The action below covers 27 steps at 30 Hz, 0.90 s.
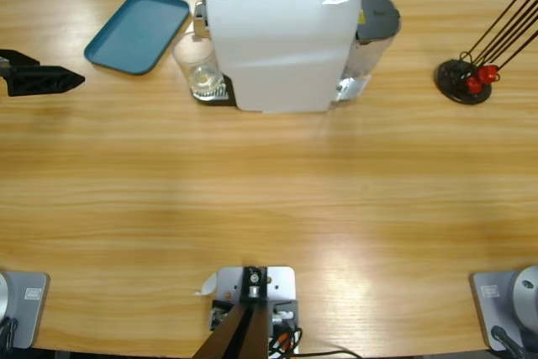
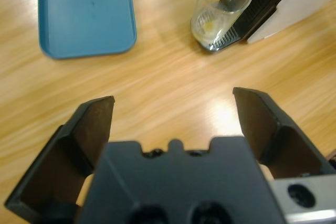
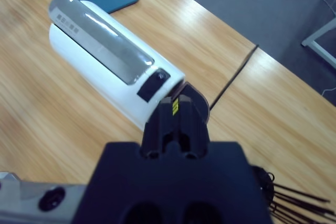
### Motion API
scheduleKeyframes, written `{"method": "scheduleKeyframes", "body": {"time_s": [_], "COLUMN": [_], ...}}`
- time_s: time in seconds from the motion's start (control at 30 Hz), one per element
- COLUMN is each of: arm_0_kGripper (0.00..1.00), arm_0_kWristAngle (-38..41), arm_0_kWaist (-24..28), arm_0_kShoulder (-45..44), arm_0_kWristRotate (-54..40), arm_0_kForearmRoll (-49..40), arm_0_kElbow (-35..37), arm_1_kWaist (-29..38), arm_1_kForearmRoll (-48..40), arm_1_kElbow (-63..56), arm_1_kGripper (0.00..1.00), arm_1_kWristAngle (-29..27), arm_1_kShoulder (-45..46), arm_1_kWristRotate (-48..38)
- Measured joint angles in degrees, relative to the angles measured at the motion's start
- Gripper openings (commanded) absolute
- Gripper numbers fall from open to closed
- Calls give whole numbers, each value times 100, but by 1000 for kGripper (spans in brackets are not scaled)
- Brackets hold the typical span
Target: Pour coffee
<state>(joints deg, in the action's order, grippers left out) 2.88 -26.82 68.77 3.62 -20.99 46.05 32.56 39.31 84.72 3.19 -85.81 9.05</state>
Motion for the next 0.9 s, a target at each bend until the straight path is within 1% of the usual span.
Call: {"method": "scheduleKeyframes", "body": {"time_s": [0.17,0.23,0.63,0.9], "arm_0_kGripper": [977,977,977,977], "arm_0_kWristAngle": [0,0,0,0], "arm_0_kWaist": [0,0,-1,-1], "arm_0_kShoulder": [-304,-387,-409,-409], "arm_0_kWristRotate": [-28,-38,-54,-54], "arm_0_kForearmRoll": [866,989,1064,1065], "arm_0_kElbow": [-509,-588,-643,-643], "arm_1_kWaist": [2,12,265,268], "arm_1_kForearmRoll": [69,81,210,225], "arm_1_kElbow": [220,220,676,692], "arm_1_kGripper": [0,0,0,0], "arm_1_kWristAngle": [62,85,185,202], "arm_1_kShoulder": [-316,-393,-1023,-1139], "arm_1_kWristRotate": [94,111,144,170]}}
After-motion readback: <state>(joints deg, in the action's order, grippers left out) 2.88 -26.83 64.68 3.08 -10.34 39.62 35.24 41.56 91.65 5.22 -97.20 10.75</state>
